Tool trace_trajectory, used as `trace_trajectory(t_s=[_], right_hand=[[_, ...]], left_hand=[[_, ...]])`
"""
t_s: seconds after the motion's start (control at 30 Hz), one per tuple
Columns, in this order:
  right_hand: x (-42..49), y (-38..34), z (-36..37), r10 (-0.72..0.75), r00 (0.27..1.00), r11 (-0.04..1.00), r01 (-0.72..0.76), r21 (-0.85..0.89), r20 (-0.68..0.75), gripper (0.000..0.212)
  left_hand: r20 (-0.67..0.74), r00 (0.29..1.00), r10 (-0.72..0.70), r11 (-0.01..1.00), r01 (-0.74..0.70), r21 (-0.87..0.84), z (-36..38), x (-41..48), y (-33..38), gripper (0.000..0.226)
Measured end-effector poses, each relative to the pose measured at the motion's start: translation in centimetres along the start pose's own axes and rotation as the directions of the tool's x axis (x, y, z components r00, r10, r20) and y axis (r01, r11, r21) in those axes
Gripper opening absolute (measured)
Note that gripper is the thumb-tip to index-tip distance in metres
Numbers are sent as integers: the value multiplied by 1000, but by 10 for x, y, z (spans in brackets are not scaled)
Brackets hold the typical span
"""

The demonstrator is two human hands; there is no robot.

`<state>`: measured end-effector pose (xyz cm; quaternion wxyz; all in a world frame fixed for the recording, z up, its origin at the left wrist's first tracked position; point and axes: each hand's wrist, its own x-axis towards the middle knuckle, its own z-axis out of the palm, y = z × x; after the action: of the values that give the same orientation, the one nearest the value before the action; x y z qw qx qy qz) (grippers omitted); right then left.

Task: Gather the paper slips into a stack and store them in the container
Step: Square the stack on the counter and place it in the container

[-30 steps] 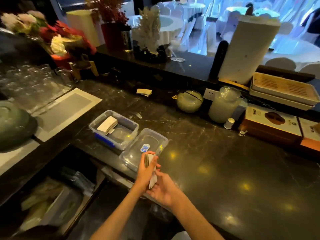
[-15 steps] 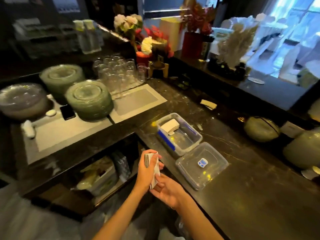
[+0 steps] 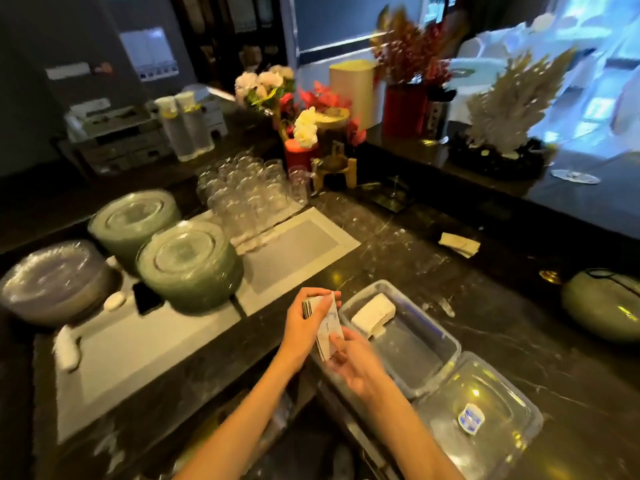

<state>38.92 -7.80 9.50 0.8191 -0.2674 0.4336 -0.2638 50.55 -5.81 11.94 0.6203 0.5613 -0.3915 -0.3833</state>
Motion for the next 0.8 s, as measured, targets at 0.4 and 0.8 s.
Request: trace_trajectory(t_s=[0.4, 0.8], right_hand=[[133, -179, -184, -734, 505, 640, 290, -712, -454, 30], [201, -147, -295, -709, 489, 596, 31, -803, -508, 49]], left_hand=[[669, 732, -126, 588, -488, 645, 193, 247, -68, 41], [707, 679, -198, 724, -385, 572, 286, 265, -205, 46]])
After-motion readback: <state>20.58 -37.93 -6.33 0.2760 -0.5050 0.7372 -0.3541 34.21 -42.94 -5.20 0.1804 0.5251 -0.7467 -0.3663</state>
